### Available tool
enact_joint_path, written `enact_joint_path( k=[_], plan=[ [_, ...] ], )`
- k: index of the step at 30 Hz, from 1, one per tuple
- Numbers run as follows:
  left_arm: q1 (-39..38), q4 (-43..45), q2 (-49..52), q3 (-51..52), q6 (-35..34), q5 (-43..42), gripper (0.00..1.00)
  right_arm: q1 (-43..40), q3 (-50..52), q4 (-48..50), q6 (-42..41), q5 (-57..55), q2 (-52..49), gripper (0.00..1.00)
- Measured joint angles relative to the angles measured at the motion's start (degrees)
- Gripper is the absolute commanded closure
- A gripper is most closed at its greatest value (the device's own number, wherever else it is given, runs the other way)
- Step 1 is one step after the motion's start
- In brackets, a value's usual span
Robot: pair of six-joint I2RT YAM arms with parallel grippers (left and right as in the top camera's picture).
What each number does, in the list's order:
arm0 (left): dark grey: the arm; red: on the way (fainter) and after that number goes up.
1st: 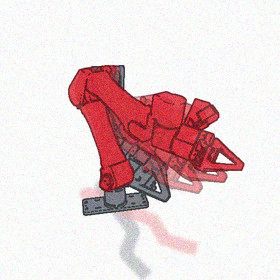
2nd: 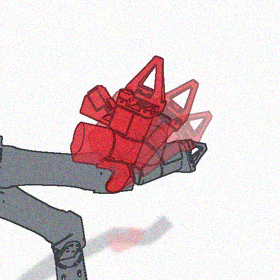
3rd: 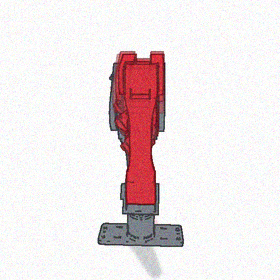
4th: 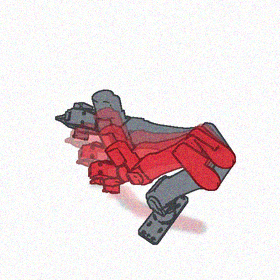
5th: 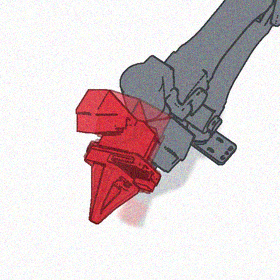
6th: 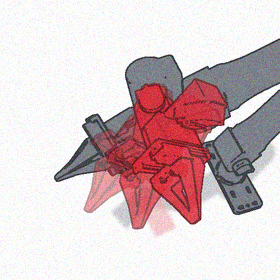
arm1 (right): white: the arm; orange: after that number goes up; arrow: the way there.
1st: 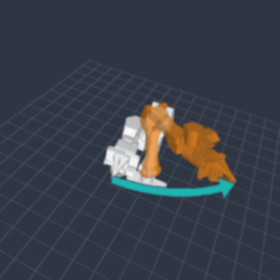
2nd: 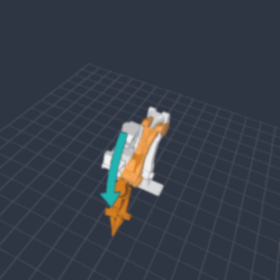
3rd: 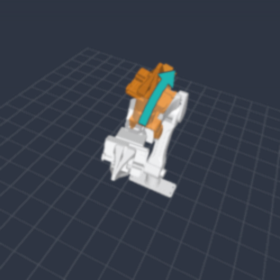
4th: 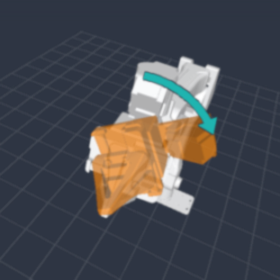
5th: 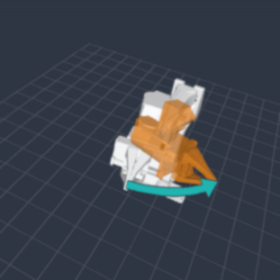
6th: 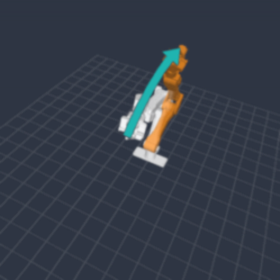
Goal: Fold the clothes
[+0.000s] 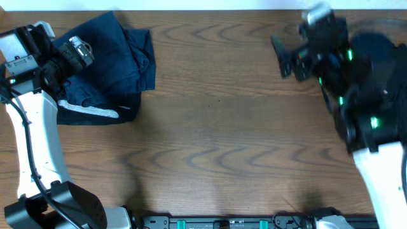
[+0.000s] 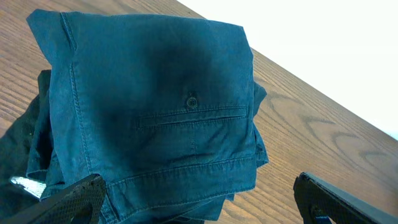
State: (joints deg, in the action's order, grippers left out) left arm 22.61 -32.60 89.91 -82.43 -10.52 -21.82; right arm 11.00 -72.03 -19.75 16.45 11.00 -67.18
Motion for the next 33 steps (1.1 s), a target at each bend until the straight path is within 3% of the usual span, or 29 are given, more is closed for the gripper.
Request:
enact_joint_path(
  k=[8,13,25,33],
  plan=[
    [0.0,-0.02,0.0,0.0,0.0,-0.26,0.02,-0.04,31.34,18.32,2.69,-1.09,21.9,0.01],
    [0.0,-0.02,0.0,0.0,0.0,-0.28,0.02,-0.07,47.47,21.38,3.08,-1.68,33.64,0.01],
    [0.0,0.0,0.0,0.0,0.0,-0.31,0.02,-0.07,61.96,22.62,1.33,-1.7,50.31,0.01],
    [0.0,0.0,0.02,0.0,0.0,-0.31,0.02,-0.17,67.54,23.96,-5.18,-2.12,56.63,0.01]
  ],
)
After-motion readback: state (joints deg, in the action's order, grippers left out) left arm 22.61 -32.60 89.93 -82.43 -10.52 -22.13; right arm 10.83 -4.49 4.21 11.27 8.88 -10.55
